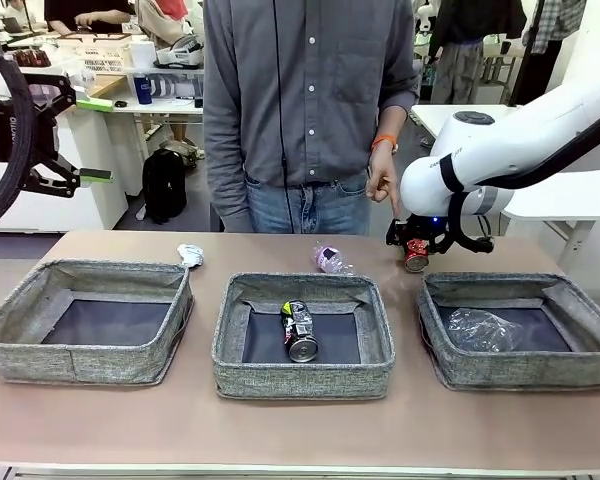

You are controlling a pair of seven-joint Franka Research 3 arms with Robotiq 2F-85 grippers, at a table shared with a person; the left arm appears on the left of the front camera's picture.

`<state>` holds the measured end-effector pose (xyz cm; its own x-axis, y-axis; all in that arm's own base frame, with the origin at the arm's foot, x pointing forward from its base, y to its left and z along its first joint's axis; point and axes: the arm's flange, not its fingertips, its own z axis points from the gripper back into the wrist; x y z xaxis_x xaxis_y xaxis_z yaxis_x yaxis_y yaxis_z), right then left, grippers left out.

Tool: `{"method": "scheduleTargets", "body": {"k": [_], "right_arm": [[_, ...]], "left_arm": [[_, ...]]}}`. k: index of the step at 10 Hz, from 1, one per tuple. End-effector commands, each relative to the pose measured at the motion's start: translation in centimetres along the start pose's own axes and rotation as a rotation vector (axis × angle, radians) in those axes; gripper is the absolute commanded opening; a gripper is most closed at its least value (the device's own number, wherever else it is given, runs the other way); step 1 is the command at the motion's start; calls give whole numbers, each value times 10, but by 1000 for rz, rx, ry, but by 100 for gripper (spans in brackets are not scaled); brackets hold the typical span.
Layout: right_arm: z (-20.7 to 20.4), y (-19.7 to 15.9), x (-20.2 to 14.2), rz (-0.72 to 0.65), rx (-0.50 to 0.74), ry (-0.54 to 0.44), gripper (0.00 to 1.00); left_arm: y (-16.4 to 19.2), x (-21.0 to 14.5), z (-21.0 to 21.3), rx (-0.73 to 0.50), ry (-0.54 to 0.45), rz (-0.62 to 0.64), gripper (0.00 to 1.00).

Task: Sort the waste into the appropriate baskets.
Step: Pick up the waste item pointed out by the person.

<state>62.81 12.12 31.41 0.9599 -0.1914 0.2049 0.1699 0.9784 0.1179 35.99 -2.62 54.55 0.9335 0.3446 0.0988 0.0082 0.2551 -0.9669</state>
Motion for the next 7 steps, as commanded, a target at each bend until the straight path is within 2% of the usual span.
{"method": "scheduleTargets", "body": {"k": [1, 2, 3, 7], "right_arm": [[-3, 6, 4, -37, -44, 8, 0], [-5, 4, 3, -33, -44, 53, 4], [-5, 2, 3, -30, -47, 78, 4], [17, -29, 9, -89, -108, 53, 4]], "left_arm": [[-1, -1, 0, -19, 0, -13, 100], [-1, -1, 0, -19, 0, -13, 100], [-1, -1, 0, -19, 0, -13, 100], [-1, -1, 0, -19, 0, -13, 100]]}}
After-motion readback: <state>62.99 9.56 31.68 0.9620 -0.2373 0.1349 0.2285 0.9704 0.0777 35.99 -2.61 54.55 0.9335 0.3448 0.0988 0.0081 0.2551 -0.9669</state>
